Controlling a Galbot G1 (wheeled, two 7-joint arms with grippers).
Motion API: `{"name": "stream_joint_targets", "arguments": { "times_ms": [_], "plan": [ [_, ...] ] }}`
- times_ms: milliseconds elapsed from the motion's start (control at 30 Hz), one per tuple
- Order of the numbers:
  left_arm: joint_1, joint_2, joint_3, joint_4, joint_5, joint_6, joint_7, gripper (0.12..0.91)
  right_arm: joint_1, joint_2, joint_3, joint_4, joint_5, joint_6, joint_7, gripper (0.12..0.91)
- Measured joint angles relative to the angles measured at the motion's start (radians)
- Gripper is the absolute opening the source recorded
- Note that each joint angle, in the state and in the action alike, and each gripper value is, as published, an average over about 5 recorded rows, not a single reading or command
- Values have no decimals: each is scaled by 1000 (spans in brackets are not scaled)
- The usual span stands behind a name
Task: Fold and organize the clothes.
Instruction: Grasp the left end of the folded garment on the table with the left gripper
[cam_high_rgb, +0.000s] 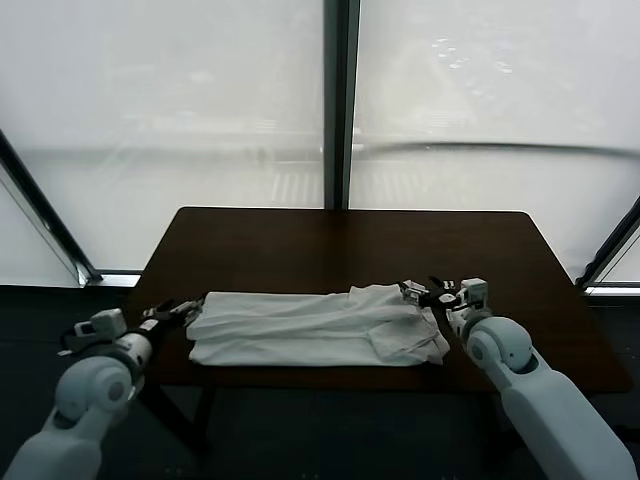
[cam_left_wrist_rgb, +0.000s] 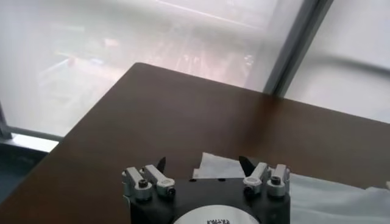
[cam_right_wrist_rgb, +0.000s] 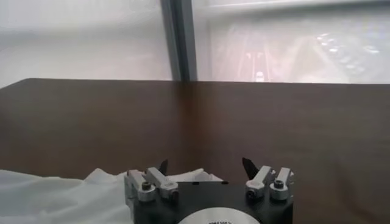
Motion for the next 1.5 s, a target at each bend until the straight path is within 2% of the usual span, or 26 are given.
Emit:
{"name": "stream_joint_targets", "arguments": {
  "times_ms": [300, 467, 667, 767, 867, 933, 1033, 1133, 1500],
  "plan": [
    [-24, -16, 37, 45, -6, 16, 6, 895, 11, 13, -27, -36, -13, -5, -5, 351],
    [-25, -17, 42, 50, -5, 15, 9, 789, 14, 18, -35, -42, -19, -5, -5, 310],
    [-36, -17, 51, 69, 9, 8, 24, 721, 16, 17, -36, -44, -20, -5, -6, 283],
    [-45, -19, 58, 81, 19, 4, 30, 664, 16, 16, -36, -46, -20, -5, -7, 245],
    [-52, -19, 63, 87, 21, 3, 31, 544, 15, 15, -36, -47, -20, -4, -7, 175],
    [-53, -19, 66, 88, 21, 3, 32, 420, 14, 15, -36, -48, -21, -4, -7, 142],
    [-54, -18, 69, 84, 21, 5, 33, 249, 13, 15, -36, -48, -24, -2, -7, 140],
    [-57, -18, 72, 79, 23, 5, 34, 160, 15, 15, -38, -49, -27, 0, -7, 140],
    [-106, -35, 84, 123, 34, -23, 42, 153, 17, 25, -39, -63, -38, 30, -7, 140]
  ]
}}
